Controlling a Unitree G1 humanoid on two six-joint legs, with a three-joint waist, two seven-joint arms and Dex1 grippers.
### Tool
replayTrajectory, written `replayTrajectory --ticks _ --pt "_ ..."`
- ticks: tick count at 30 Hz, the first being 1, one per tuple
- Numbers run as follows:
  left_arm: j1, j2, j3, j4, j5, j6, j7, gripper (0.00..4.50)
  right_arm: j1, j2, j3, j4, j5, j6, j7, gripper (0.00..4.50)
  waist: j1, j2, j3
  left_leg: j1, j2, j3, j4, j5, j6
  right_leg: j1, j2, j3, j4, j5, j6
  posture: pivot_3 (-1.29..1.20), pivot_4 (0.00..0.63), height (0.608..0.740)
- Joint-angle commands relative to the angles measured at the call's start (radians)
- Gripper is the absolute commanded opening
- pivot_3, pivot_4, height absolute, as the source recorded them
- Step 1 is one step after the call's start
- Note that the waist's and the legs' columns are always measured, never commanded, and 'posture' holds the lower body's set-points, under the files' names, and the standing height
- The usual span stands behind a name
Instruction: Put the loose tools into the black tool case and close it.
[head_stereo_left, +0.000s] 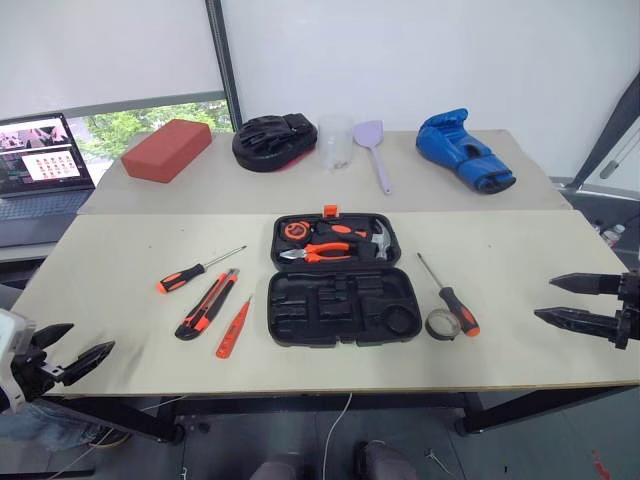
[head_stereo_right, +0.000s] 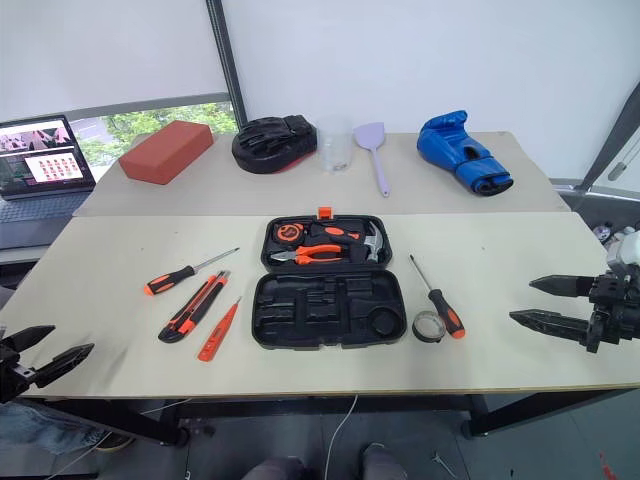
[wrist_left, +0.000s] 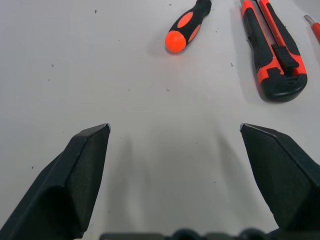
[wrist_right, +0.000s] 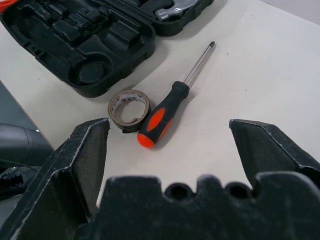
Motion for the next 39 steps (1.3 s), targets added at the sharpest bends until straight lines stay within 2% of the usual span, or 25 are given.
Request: replayTrajectory --ticks 1,5,9,11,13,16,19,22,27,31,34,39 --pt "-0.003 0.032 0.029 -0.039 0.002 -0.002 0.002 4.47 -0.008 -0.011 -0.026 -0.027 0.005 -0.001 -0.004 4.44 0.000 0.000 0.000 0.000 0.000 0.000 0.000 0.000 0.000 0.000 0.000 0.000 0.000 0.000 0.000 0.00 0.150 0.740" --pt "-0.066 0.077 -0.021 -0.053 -0.020 0.066 -0.004 4.47 -0.026 -0.006 -0.034 -0.099 0.036 0.038 -0.034 4.44 0.004 0.000 0.000 0.000 0.000 0.000 0.000 0.000 0.000 0.000 0.000 0.000 0.000 0.000 0.000 0.00 0.150 0.740" --pt "-0.310 0.179 -0.181 0.080 -0.003 0.106 -0.066 4.47 -0.144 0.013 0.010 -0.265 0.133 0.152 -0.105 4.44 0.010 0.002 0.003 0.000 0.000 0.000 0.001 0.001 -0.002 0.000 0.000 0.000 0.002 0.000 0.000 0.00 0.150 0.740" --pt "-0.402 0.198 -0.250 0.148 0.026 0.094 -0.088 4.47 -0.177 0.020 0.036 -0.306 0.143 0.178 -0.127 4.44 0.009 0.003 0.004 0.000 0.000 0.000 0.001 0.001 -0.003 -0.001 0.000 -0.001 0.002 0.000 0.001 0.00 0.150 0.740" --pt "-0.536 0.212 -0.384 0.258 0.102 0.037 -0.136 4.47 -0.219 0.034 0.082 -0.372 0.173 0.208 -0.140 4.44 0.006 0.003 0.003 0.000 0.000 0.000 0.000 0.001 -0.003 -0.001 0.000 -0.001 0.003 0.000 0.000 0.00 0.150 0.740" --pt "-0.726 0.195 -0.534 0.431 0.192 -0.025 -0.194 4.47 -0.264 0.058 0.133 -0.452 0.204 0.231 -0.149 4.44 0.004 0.002 0.004 -0.005 -0.001 0.000 0.001 0.001 -0.002 -0.008 0.000 -0.001 0.004 0.001 -0.001 0.00 0.150 0.740" --pt "-0.873 0.163 -0.631 0.599 0.269 -0.092 -0.223 4.47 -0.294 0.077 0.166 -0.506 0.219 0.236 -0.164 4.44 -0.002 0.001 0.004 -0.016 -0.002 0.000 0.007 0.002 -0.002 -0.018 0.000 -0.004 0.005 0.003 -0.003 0.00 0.150 0.740" --pt "-0.996 0.121 -0.708 0.769 0.360 -0.199 -0.197 4.47 -0.324 0.095 0.192 -0.538 0.234 0.246 -0.185 4.44 -0.006 0.001 0.004 -0.017 -0.002 0.000 0.008 0.003 -0.001 -0.018 0.000 -0.006 0.005 0.003 -0.003 0.00 0.150 0.740" --pt "-1.137 0.058 -0.790 1.012 0.472 -0.286 -0.186 4.47 -0.340 0.108 0.225 -0.572 0.208 0.216 -0.203 4.44 -0.006 -0.001 0.005 -0.017 -0.003 -0.001 0.009 0.002 -0.002 -0.017 -0.001 -0.006 0.004 0.003 -0.003 0.00 0.150 0.740" --pt "-1.196 0.023 -0.807 1.136 0.510 -0.302 -0.191 4.47 -0.346 0.115 0.233 -0.572 0.185 0.199 -0.227 4.44 -0.005 -0.002 0.005 -0.017 -0.003 -0.001 0.011 0.002 -0.002 -0.017 -0.001 -0.006 0.005 0.003 -0.003 0.00 0.150 0.740" --pt "-1.208 0.016 -0.802 1.175 0.517 -0.324 -0.207 3.65 -0.332 0.115 0.231 -0.579 0.172 0.190 -0.232 4.50 -0.005 -0.002 0.005 -0.017 -0.003 0.000 0.013 0.002 -0.002 -0.016 -0.001 -0.005 0.006 0.003 -0.003 0.00 0.150 0.740" --pt "-1.237 0.022 -0.777 1.184 0.496 -0.348 -0.250 1.76 -0.308 0.111 0.218 -0.578 0.166 0.198 -0.245 4.50 -0.005 -0.002 0.005 -0.017 -0.002 0.000 0.018 0.002 -0.001 -0.016 -0.001 -0.004 0.010 0.003 -0.003 0.00 0.150 0.740"
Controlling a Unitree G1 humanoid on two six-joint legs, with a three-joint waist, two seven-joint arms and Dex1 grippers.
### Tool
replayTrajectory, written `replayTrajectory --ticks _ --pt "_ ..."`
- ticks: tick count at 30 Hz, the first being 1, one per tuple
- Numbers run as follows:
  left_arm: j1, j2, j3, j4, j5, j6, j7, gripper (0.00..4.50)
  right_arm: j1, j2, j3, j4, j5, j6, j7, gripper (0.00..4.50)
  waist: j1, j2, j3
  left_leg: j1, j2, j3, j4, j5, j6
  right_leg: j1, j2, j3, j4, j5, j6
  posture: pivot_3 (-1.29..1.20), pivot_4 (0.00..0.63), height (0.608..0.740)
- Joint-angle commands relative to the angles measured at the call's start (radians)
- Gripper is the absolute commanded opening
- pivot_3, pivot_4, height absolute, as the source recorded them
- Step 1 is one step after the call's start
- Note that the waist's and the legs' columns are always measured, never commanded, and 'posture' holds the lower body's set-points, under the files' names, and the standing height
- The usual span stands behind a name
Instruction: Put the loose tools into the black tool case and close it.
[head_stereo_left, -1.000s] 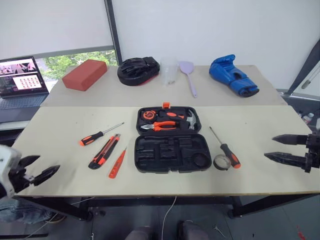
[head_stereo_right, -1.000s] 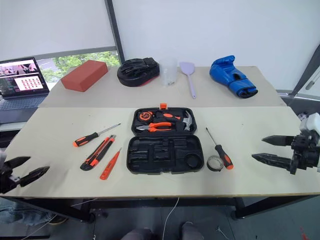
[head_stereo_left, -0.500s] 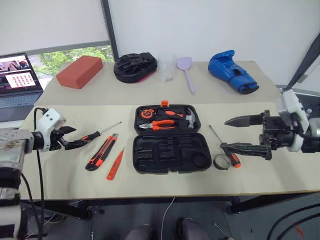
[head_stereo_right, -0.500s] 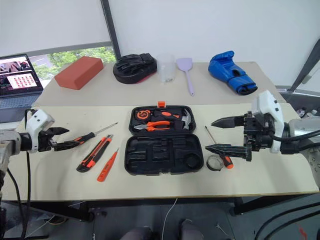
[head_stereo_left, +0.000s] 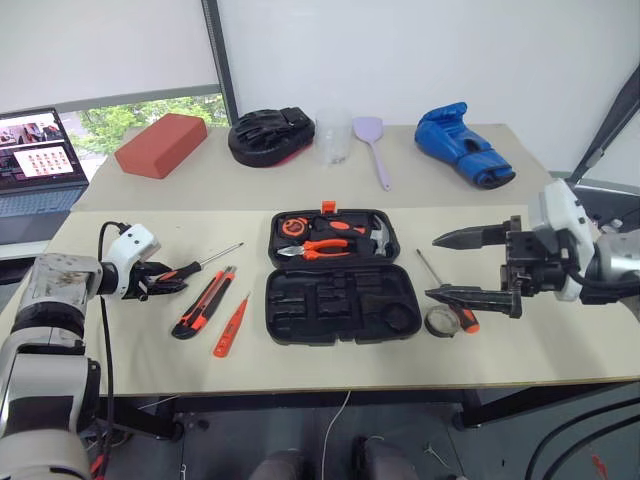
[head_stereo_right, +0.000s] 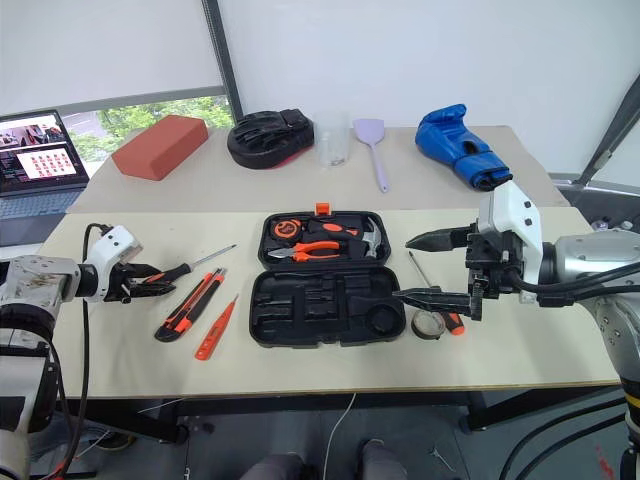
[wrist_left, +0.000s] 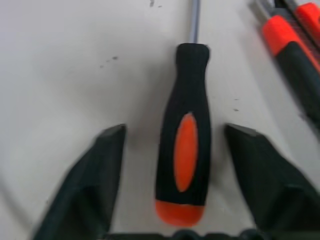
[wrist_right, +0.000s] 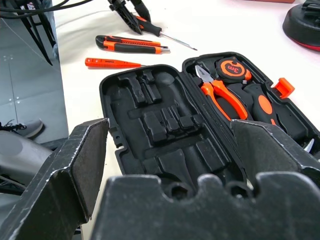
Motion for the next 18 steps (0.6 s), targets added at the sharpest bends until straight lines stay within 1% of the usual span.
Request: replayTrajectory --ticks 1,2,3,6,7,9,10,12,14,15,18 --pt "-0.041 0.021 0.026 0.002 -0.006 -0.010 -0.055 1.44 0.010 -0.010 -0.032 -0.025 0.001 -0.006 -0.012 4.50 0.000 0.000 0.000 0.000 0.000 0.000 0.001 0.000 0.000 0.000 0.000 0.000 0.001 0.000 0.000 0.00 0.150 0.740" --pt "-0.058 0.026 0.033 -0.008 -0.016 -0.005 -0.081 1.00 0.018 -0.013 -0.040 -0.027 0.009 0.004 -0.013 4.50 0.000 -0.001 0.000 0.000 0.000 0.000 0.001 0.000 0.000 0.000 0.000 0.000 0.001 0.000 0.000 0.00 0.150 0.740" --pt "-0.075 0.030 0.039 -0.020 -0.024 -0.001 -0.106 0.87 0.026 -0.015 -0.050 -0.031 0.019 0.015 -0.014 4.50 0.000 -0.002 0.001 -0.001 0.000 0.000 0.002 0.000 0.000 0.000 0.000 0.000 0.001 0.000 0.000 0.00 0.150 0.740" --pt "-0.136 0.024 0.047 -0.103 -0.062 0.018 -0.238 0.87 0.063 -0.021 -0.085 -0.050 0.044 0.039 -0.019 4.50 0.006 -0.006 0.003 -0.004 0.000 0.000 0.003 0.004 0.008 -0.002 0.000 0.000 0.003 0.000 0.000 0.00 0.150 0.740" --pt "-0.154 0.015 0.046 -0.142 -0.077 0.032 -0.286 0.87 0.078 -0.023 -0.094 -0.056 0.047 0.044 -0.022 4.50 0.009 -0.007 0.003 -0.007 0.000 -0.001 0.005 0.004 0.009 -0.005 0.000 0.000 0.003 0.000 0.000 0.00 0.150 0.740" --pt "-0.181 -0.015 0.029 -0.246 -0.102 0.071 -0.367 0.87 0.114 -0.026 -0.109 -0.067 0.041 0.045 -0.029 4.50 0.014 -0.007 0.003 -0.017 -0.001 -0.001 0.012 0.004 0.010 -0.014 0.000 -0.001 0.010 0.001 0.000 0.00 0.150 0.740" --pt "-0.188 -0.035 0.010 -0.304 -0.108 0.094 -0.395 0.87 0.133 -0.027 -0.113 -0.071 0.034 0.041 -0.031 4.50 0.016 -0.007 0.003 -0.019 -0.001 -0.001 0.015 0.004 0.011 -0.015 0.000 -0.001 0.012 0.001 0.001 0.00 0.150 0.740" --pt "-0.181 -0.072 -0.019 -0.394 -0.107 0.090 -0.418 0.87 0.164 -0.028 -0.120 -0.076 0.015 0.028 -0.037 4.50 0.015 -0.007 0.003 -0.020 -0.001 -0.001 0.017 0.003 0.012 -0.015 -0.001 -0.002 0.010 0.001 0.001 0.00 0.150 0.740" --pt "-0.164 -0.134 -0.051 -0.447 -0.075 0.010 -0.364 0.87 0.184 -0.021 -0.113 -0.063 -0.026 0.002 -0.066 4.50 0.015 -0.007 0.003 -0.020 -0.002 -0.001 0.018 0.003 0.012 -0.013 -0.002 -0.002 0.008 0.002 0.002 0.00 0.150 0.740" --pt "-0.156 -0.172 -0.069 -0.476 -0.069 0.003 -0.345 0.87 0.195 -0.017 -0.109 -0.053 -0.051 -0.010 -0.081 4.50 0.014 -0.007 0.003 -0.020 -0.003 -0.001 0.018 0.003 0.012 -0.013 -0.003 -0.001 0.008 0.002 0.003 0.00 0.150 0.740" --pt "-0.127 -0.246 -0.110 -0.558 -0.076 0.039 -0.345 0.87 0.224 -0.014 -0.101 -0.044 -0.093 -0.036 -0.092 4.50 0.015 -0.008 0.003 -0.019 -0.003 -0.001 0.019 0.003 0.011 -0.012 -0.003 0.000 0.008 0.003 0.003 0.00 0.150 0.740"
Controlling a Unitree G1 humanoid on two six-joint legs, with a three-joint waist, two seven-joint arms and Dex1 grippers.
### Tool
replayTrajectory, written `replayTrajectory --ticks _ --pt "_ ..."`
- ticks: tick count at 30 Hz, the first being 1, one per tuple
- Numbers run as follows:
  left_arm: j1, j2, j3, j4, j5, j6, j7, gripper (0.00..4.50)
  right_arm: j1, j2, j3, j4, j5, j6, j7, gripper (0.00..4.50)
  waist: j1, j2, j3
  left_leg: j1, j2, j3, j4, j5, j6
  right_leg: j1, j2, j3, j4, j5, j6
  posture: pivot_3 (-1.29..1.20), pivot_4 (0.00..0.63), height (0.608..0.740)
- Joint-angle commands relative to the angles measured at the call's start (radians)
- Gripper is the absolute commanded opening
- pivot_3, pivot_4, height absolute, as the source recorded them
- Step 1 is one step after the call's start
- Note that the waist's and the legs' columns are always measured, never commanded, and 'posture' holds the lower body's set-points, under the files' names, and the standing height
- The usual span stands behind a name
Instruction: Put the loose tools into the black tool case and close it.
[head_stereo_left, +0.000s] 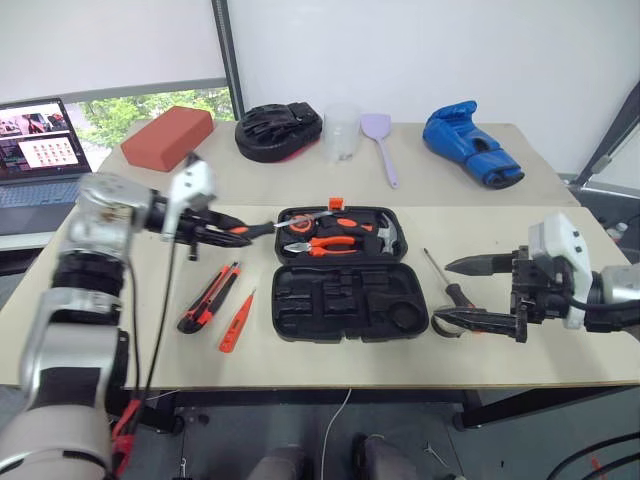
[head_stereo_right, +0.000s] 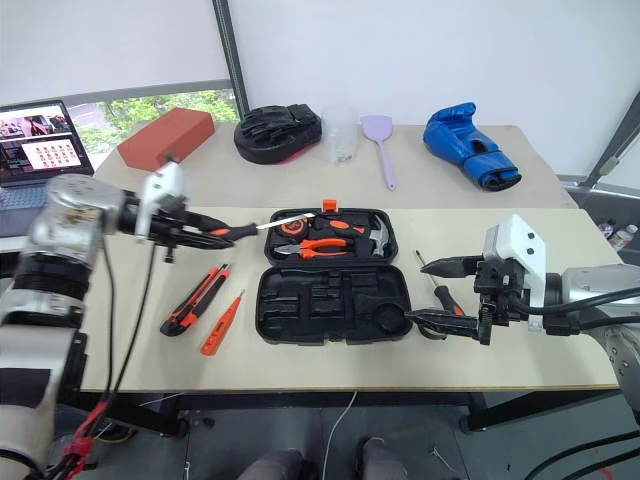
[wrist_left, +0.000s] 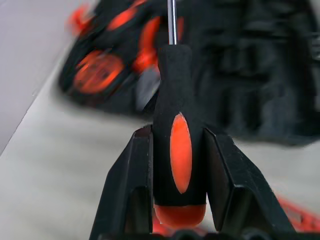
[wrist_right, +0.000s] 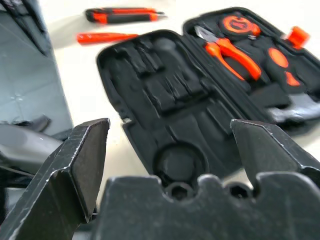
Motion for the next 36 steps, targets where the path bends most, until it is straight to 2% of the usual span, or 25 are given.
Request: replayTrajectory --ticks 1,8,16,28,30,32,36 --pt "0.026 -0.051 -0.042 -0.114 0.000 0.019 0.010 0.87 0.024 -0.003 -0.020 -0.008 -0.044 -0.049 -0.015 4.50 -0.003 0.000 0.000 0.000 0.000 0.000 0.000 0.000 0.000 0.000 0.000 0.000 0.000 0.000 0.000 0.00 0.150 0.740" --pt "-0.003 -0.194 -0.146 -0.065 0.111 0.048 0.155 0.87 0.008 0.017 -0.016 -0.044 -0.018 -0.021 -0.046 4.50 -0.008 0.000 0.000 0.001 0.002 0.001 0.000 0.000 0.000 -0.001 0.002 0.002 0.002 0.001 -0.002 0.00 0.150 0.740" --pt "-0.020 -0.191 -0.185 0.024 0.185 0.005 0.201 0.87 0.013 0.035 -0.013 -0.060 -0.013 -0.017 -0.069 4.50 -0.006 -0.001 0.000 0.000 0.002 0.001 0.000 0.001 0.000 -0.001 0.003 0.002 0.002 0.001 -0.002 0.00 0.150 0.740" --pt "-0.026 -0.175 -0.181 0.053 0.186 -0.045 0.186 0.87 -0.004 0.048 -0.004 -0.059 -0.006 -0.016 -0.086 4.50 0.011 -0.001 0.000 0.000 0.002 0.001 0.000 0.001 0.000 -0.001 0.003 0.002 0.002 0.001 -0.002 0.00 0.150 0.740" --pt "-0.033 -0.184 -0.175 0.055 0.176 -0.032 0.186 1.88 -0.003 0.048 -0.003 -0.061 -0.002 -0.015 -0.088 4.50 0.013 -0.001 0.000 0.000 0.002 0.001 0.000 0.001 0.000 -0.001 0.003 0.002 0.002 0.001 -0.002 0.00 0.150 0.740" --pt "-0.036 -0.192 -0.160 0.031 0.149 0.000 0.165 2.48 -0.001 0.047 -0.003 -0.064 0.001 -0.013 -0.089 4.50 0.015 -0.001 0.000 0.000 0.001 0.001 0.001 0.001 0.000 -0.001 0.003 0.002 0.002 0.001 -0.002 0.00 0.150 0.740" --pt "-0.044 -0.204 -0.131 -0.028 0.105 0.078 0.148 4.06 0.005 0.047 -0.009 -0.070 0.010 -0.010 -0.089 4.50 0.015 -0.001 0.000 0.000 0.002 0.001 0.001 0.001 0.000 -0.001 0.003 0.002 0.002 0.001 -0.002 0.00 0.150 0.740"
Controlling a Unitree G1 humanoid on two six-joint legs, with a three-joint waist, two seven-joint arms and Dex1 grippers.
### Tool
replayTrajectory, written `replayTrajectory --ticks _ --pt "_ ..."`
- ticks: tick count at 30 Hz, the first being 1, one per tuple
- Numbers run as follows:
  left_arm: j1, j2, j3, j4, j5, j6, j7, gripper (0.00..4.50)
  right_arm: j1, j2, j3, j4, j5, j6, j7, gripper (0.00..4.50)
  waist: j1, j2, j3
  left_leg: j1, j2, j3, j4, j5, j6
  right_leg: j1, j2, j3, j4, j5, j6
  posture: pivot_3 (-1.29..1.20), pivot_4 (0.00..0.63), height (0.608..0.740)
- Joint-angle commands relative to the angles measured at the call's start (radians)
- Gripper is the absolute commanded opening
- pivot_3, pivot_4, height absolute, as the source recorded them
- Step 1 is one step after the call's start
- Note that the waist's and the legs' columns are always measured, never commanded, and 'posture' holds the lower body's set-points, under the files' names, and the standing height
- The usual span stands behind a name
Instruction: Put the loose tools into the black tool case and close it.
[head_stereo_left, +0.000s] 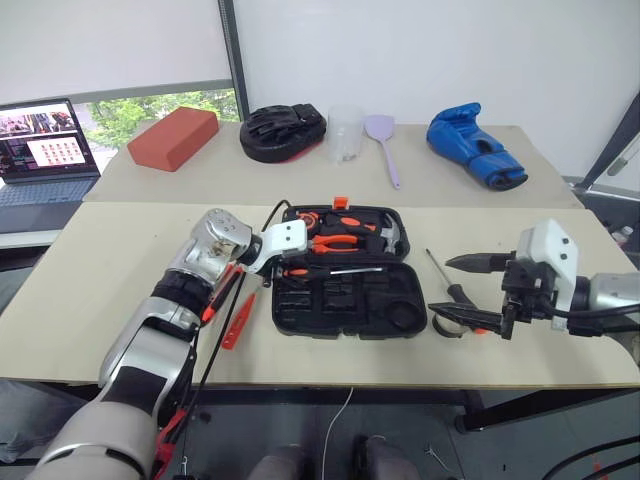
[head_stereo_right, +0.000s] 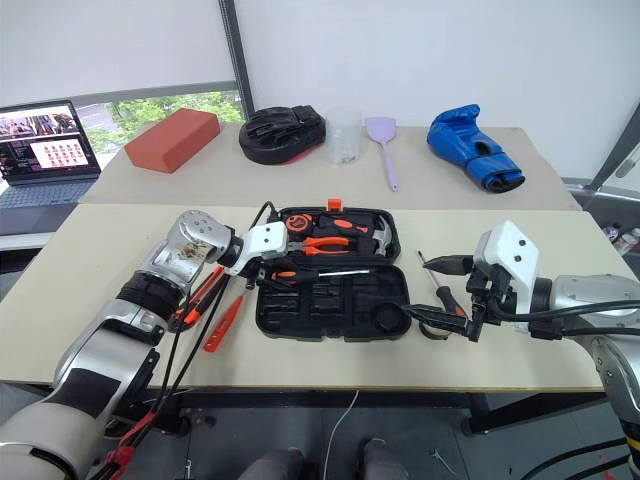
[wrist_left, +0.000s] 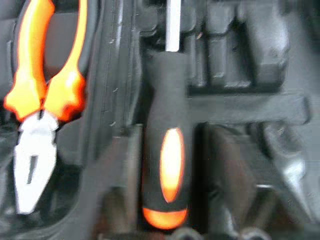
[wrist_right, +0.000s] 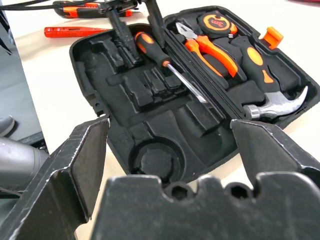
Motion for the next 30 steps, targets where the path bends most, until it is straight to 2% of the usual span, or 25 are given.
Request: replayTrajectory --ticks 1,5,8,14,17,18,30 --pt "-0.050 -0.004 0.049 -0.084 -0.053 0.070 -0.011 4.35 -0.002 0.000 -0.028 -0.033 0.024 0.006 -0.006 4.50 -0.001 0.000 0.000 0.000 0.000 0.000 0.000 0.000 0.000 0.000 0.000 0.000 0.000 0.000 0.000 0.00 0.150 0.740" --pt "-0.053 -0.008 0.059 -0.134 -0.089 0.126 -0.031 4.35 0.009 0.001 -0.029 -0.041 0.031 0.005 -0.007 4.50 -0.003 0.000 0.000 0.000 0.000 0.000 0.000 0.000 0.000 0.000 0.000 0.000 0.000 0.000 0.000 0.00 0.150 0.740" --pt "-0.041 -0.012 0.031 -0.109 -0.062 0.073 -0.030 3.64 0.002 0.004 -0.022 -0.033 0.029 0.000 -0.010 4.50 -0.004 0.000 0.000 0.000 0.000 0.000 0.000 0.000 0.000 0.000 0.000 0.000 0.000 0.000 0.000 0.00 0.150 0.740" --pt "-0.039 -0.029 -0.002 -0.024 -0.012 -0.021 0.009 1.31 -0.009 0.007 -0.018 -0.032 0.030 0.000 -0.015 4.50 -0.003 0.000 0.000 0.000 0.000 0.000 0.000 0.000 0.000 0.000 0.000 0.000 0.000 0.000 0.000 0.00 0.150 0.740" --pt "-0.045 -0.044 -0.003 0.003 -0.005 -0.034 0.021 0.27 -0.002 0.007 -0.024 -0.035 0.031 0.001 -0.017 4.50 -0.003 0.000 0.000 0.000 0.000 0.000 0.000 0.000 0.000 0.000 0.000 0.000 0.000 0.000 0.000 0.00 0.150 0.740" --pt "-0.047 -0.047 -0.004 0.009 -0.003 -0.037 0.022 0.07 0.001 0.007 -0.027 -0.038 0.031 0.002 -0.017 4.50 -0.003 0.000 0.000 0.000 0.000 0.000 0.000 0.000 0.000 0.000 0.000 0.000 0.000 0.000 0.000 0.00 0.150 0.740" --pt "-0.076 -0.091 0.000 0.109 0.030 -0.055 0.086 0.07 0.035 0.010 -0.045 -0.057 0.038 0.004 -0.031 4.50 0.000 0.000 0.000 0.000 0.000 0.000 0.001 0.000 0.000 0.000 0.000 0.000 0.001 0.000 0.000 0.00 0.150 0.740"
